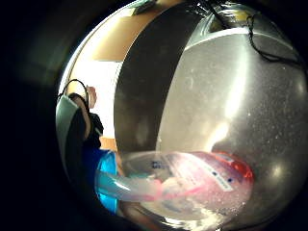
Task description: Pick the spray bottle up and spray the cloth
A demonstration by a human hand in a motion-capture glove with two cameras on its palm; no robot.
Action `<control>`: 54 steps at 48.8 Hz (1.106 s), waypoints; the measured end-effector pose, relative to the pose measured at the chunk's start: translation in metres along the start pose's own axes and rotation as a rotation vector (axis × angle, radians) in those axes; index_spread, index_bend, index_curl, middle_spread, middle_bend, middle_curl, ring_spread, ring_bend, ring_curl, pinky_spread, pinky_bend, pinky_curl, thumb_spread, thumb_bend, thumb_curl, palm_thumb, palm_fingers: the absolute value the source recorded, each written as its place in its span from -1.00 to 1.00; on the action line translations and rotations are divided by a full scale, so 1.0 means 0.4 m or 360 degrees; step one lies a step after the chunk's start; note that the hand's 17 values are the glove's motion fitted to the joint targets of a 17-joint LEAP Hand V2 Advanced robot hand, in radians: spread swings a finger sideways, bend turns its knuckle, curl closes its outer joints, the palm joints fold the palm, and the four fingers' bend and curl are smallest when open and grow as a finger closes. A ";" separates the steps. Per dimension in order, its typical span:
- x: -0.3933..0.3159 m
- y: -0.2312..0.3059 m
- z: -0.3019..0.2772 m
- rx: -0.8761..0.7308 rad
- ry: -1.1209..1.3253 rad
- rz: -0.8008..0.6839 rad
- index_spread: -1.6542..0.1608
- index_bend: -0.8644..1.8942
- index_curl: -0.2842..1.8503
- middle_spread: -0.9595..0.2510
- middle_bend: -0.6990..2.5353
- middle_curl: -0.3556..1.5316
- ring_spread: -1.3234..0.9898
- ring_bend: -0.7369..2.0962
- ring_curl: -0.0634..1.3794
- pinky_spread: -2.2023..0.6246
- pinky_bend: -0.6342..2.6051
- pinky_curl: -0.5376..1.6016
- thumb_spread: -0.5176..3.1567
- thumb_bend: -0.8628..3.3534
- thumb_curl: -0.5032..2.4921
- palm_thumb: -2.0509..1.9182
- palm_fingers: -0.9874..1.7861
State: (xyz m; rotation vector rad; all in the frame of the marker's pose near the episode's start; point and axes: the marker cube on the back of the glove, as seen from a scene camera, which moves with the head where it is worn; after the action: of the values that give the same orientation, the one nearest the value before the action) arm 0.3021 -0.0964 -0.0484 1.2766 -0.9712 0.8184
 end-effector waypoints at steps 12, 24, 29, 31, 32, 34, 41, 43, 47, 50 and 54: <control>-0.032 0.025 -0.012 -0.0070 0.0076 -0.0100 0.59 -0.24 -0.31 0.34 -0.19 -0.06 0.00 0.04 -0.24 0.39 -0.35 -0.11 -0.59 -0.61 -0.22 0.51 0.69; -0.090 0.073 -0.020 -0.0247 0.0287 -0.0351 0.59 -0.23 -0.28 0.34 -0.19 -0.06 0.00 0.04 -0.24 0.39 -0.35 -0.11 -0.60 -0.61 -0.20 0.51 0.69; -0.132 0.096 -0.019 -0.0441 0.0403 -0.0478 0.59 -0.23 -0.28 0.34 -0.19 -0.06 0.00 0.04 -0.24 0.39 -0.34 -0.11 -0.61 -0.61 -0.20 0.50 0.69; -0.152 0.094 -0.025 -0.0546 0.0451 -0.0512 0.59 -0.23 -0.27 0.34 -0.19 -0.06 0.00 0.04 -0.24 0.39 -0.34 -0.11 -0.61 -0.61 -0.20 0.50 0.69; -0.161 0.094 -0.027 -0.0593 0.0476 -0.0536 0.59 -0.23 -0.27 0.34 -0.19 -0.06 0.00 0.04 -0.24 0.39 -0.34 -0.11 -0.61 -0.61 -0.20 0.50 0.70; -0.178 0.101 -0.023 -0.0672 0.0530 -0.0605 0.59 -0.23 -0.27 0.34 -0.19 -0.07 0.00 0.04 -0.24 0.39 -0.34 -0.11 -0.61 -0.61 -0.20 0.50 0.69; -0.230 0.170 0.002 -0.0994 0.0743 -0.0860 0.59 -0.23 -0.26 0.34 -0.18 -0.06 0.00 0.04 -0.24 0.39 -0.34 -0.11 -0.62 -0.61 -0.20 0.50 0.70; -0.244 0.195 0.010 -0.1095 0.0822 -0.0941 0.59 -0.23 -0.26 0.34 -0.18 -0.06 0.00 0.04 -0.24 0.39 -0.34 -0.11 -0.62 -0.61 -0.20 0.50 0.70; -0.267 0.243 0.026 -0.1255 0.0996 -0.1107 0.59 -0.23 -0.26 0.34 -0.18 -0.06 0.00 0.04 -0.24 0.39 -0.34 -0.11 -0.62 -0.61 -0.19 0.50 0.70; -0.284 0.281 0.039 -0.1354 0.1126 -0.1238 0.59 -0.23 -0.25 0.34 -0.18 -0.06 0.00 0.04 -0.24 0.39 -0.34 -0.12 -0.63 -0.61 -0.19 0.50 0.70; -0.305 0.339 0.060 -0.1484 0.1308 -0.1425 0.59 -0.23 -0.25 0.34 -0.18 -0.06 0.00 0.04 -0.24 0.39 -0.34 -0.12 -0.63 -0.61 -0.19 0.50 0.70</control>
State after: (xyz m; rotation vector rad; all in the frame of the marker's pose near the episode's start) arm 0.1278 -0.0993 -0.1072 0.3559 0.0024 0.0668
